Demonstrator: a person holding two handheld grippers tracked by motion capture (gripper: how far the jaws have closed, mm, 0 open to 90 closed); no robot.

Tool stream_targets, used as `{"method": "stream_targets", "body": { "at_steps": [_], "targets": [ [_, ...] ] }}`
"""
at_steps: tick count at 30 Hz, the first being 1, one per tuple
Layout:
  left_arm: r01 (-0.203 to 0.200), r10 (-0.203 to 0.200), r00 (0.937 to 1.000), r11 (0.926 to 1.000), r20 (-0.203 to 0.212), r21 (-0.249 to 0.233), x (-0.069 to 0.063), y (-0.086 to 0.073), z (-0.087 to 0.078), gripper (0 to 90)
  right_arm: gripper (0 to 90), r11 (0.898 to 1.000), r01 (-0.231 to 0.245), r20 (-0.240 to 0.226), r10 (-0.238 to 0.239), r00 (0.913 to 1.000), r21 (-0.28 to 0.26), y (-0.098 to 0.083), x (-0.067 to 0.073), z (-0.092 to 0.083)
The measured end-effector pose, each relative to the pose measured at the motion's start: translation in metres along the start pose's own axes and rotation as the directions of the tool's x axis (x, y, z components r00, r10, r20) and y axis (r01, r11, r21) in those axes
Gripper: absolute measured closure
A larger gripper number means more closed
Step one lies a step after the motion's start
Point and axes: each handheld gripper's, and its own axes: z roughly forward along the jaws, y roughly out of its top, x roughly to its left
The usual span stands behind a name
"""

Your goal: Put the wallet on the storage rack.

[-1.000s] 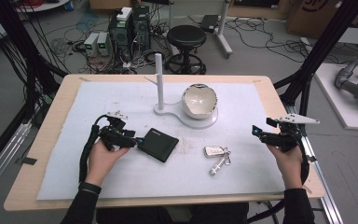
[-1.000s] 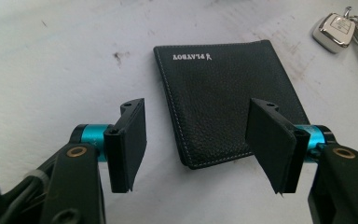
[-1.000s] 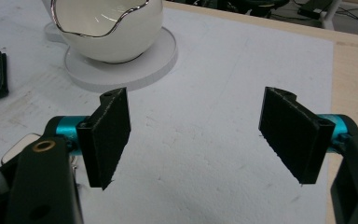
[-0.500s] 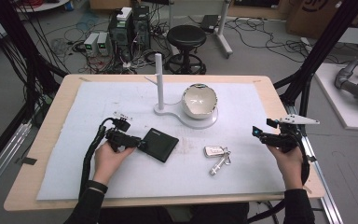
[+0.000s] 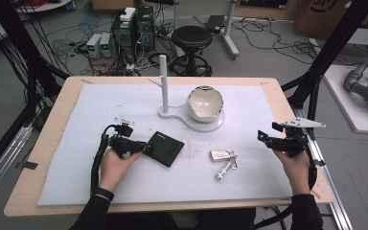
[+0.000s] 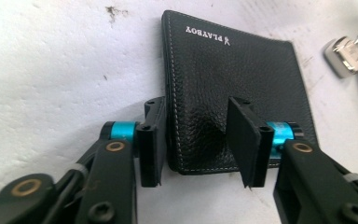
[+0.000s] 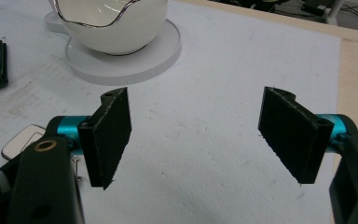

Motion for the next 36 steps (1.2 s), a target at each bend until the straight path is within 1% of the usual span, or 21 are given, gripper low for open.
{"method": "stream_targets", "body": {
  "at_steps": [4, 5, 7, 8, 10, 11, 15, 17, 19, 20, 23, 25, 26, 27, 28, 30, 31, 33, 34, 35, 36],
  "targets": [
    [-0.014, 0.014, 0.9998, 0.9999, -0.015, -0.009, -0.001, -0.001, 0.000, 62.5, 26.1, 1.000, 0.006, 0.001, -0.006, 1.0000, -0.001, 0.000, 0.000, 0.000],
    [-0.010, 0.010, 0.9999, 0.9998, 0.001, -0.017, -0.001, -0.001, 0.001, 64.0, 26.1, 1.000, 0.006, 0.001, -0.006, 1.0000, 0.001, 0.000, 0.000, 0.001],
    [-0.016, 0.018, 0.9981, 0.9993, 0.058, -0.035, 0.000, -0.002, 0.005, 69.4, 26.1, 1.000, 0.007, 0.001, -0.007, 1.0000, 0.002, 0.001, 0.001, 0.001],
    [-0.018, 0.020, 0.9972, 0.9992, 0.071, -0.035, -0.002, -0.002, 0.007, 70.8, 26.2, 1.000, 0.008, 0.001, -0.008, 1.0000, 0.002, 0.001, 0.000, 0.001],
    [-0.039, 0.041, 0.9970, 0.9983, 0.065, -0.043, -0.006, -0.001, 0.009, 74.0, 26.2, 1.000, 0.007, 0.000, -0.007, 1.0000, 0.000, 0.000, 0.000, 0.001],
    [-0.061, 0.067, 0.9946, 0.9961, 0.080, -0.064, -0.009, 0.000, 0.008, 75.8, 26.2, 1.000, 0.010, 0.001, -0.010, 1.0000, 0.000, 0.000, -0.001, 0.001],
    [-0.066, 0.075, 0.9921, 0.9943, 0.101, -0.083, -0.009, 0.000, 0.006, 77.3, 26.2, 1.000, 0.005, 0.004, -0.005, 1.0000, -0.001, 0.000, -0.002, 0.000],
    [-0.066, 0.079, 0.9889, 0.9923, 0.126, -0.105, -0.008, 0.001, 0.003, 78.7, 26.3, 1.000, 0.002, 0.006, -0.002, 1.0000, -0.002, 0.000, -0.003, -0.001],
    [-0.074, 0.094, 0.9832, 0.9882, 0.156, -0.134, -0.010, 0.002, -0.002, 79.8, 26.3, 1.000, 0.003, 0.007, -0.003, 1.0000, -0.005, 0.000, -0.003, -0.002],
    [-0.074, 0.094, 0.9832, 0.9882, 0.156, -0.134, -0.010, 0.002, -0.002, 79.9, 26.3, 1.000, 0.003, 0.007, -0.003, 1.0000, -0.005, 0.000, -0.003, -0.002],
    [-0.102, 0.128, 0.9774, 0.9829, 0.168, -0.153, -0.014, 0.004, -0.005, 80.5, 26.3, 1.000, 0.005, 0.010, -0.005, 0.9999, -0.007, 0.000, -0.003, -0.002],
    [-0.128, 0.161, 0.9702, 0.9751, 0.181, -0.181, -0.020, 0.007, -0.009, 80.9, 26.4, 1.000, 0.010, 0.011, -0.010, 0.9999, -0.009, 0.000, -0.002, -0.002],
    [-0.128, 0.161, 0.9702, 0.9751, 0.181, -0.181, -0.020, 0.007, -0.009, 81.0, 26.4, 1.000, 0.010, 0.011, -0.009, 0.9999, -0.009, 0.000, -0.002, -0.002],
    [-0.147, 0.185, 0.9653, 0.9677, 0.184, -0.205, -0.024, 0.008, -0.011, 81.1, 26.4, 1.000, 0.011, 0.010, -0.011, 0.9999, -0.007, 0.000, -0.003, -0.002],
    [-0.147, 0.185, 0.9653, 0.9677, 0.184, -0.205, -0.024, 0.008, -0.011, 81.3, 26.4, 1.000, 0.011, 0.010, -0.011, 0.9999, -0.007, 0.000, -0.003, -0.002],
    [-0.163, 0.211, 0.9588, 0.9579, 0.191, -0.236, -0.027, 0.010, -0.015, 81.4, 26.4, 1.000, 0.011, 0.009, -0.011, 0.9999, -0.007, 0.000, -0.003, -0.002],
    [-0.172, 0.220, 0.9576, 0.9545, 0.186, -0.244, -0.029, 0.011, -0.016, 81.6, 26.4, 1.000, 0.009, 0.010, -0.009, 0.9999, -0.007, 0.000, -0.003, -0.002],
    [-0.198, 0.248, 0.9524, 0.9464, 0.178, -0.255, -0.033, 0.013, -0.018, 81.7, 26.4, 1.000, 0.008, 0.010, -0.008, 0.9999, -0.008, 0.000, -0.003, -0.003],
    [-0.208, 0.261, 0.9489, 0.9404, 0.178, -0.269, -0.037, 0.015, -0.020, 81.8, 26.4, 1.000, 0.009, 0.011, -0.009, 0.9999, -0.010, 0.000, -0.003, -0.003],
    [-0.208, 0.261, 0.9489, 0.9404, 0.178, -0.269, -0.037, 0.015, -0.020, 81.8, 26.4, 1.000, 0.009, 0.011, -0.009, 0.9999, -0.010, 0.000, -0.003, -0.003],
    [-0.226, 0.281, 0.9445, 0.9326, 0.171, -0.281, -0.041, 0.017, -0.024, 81.9, 26.4, 1.000, 0.009, 0.011, -0.009, 0.9999, -0.013, 0.001, -0.003, -0.004]
  ]
}}
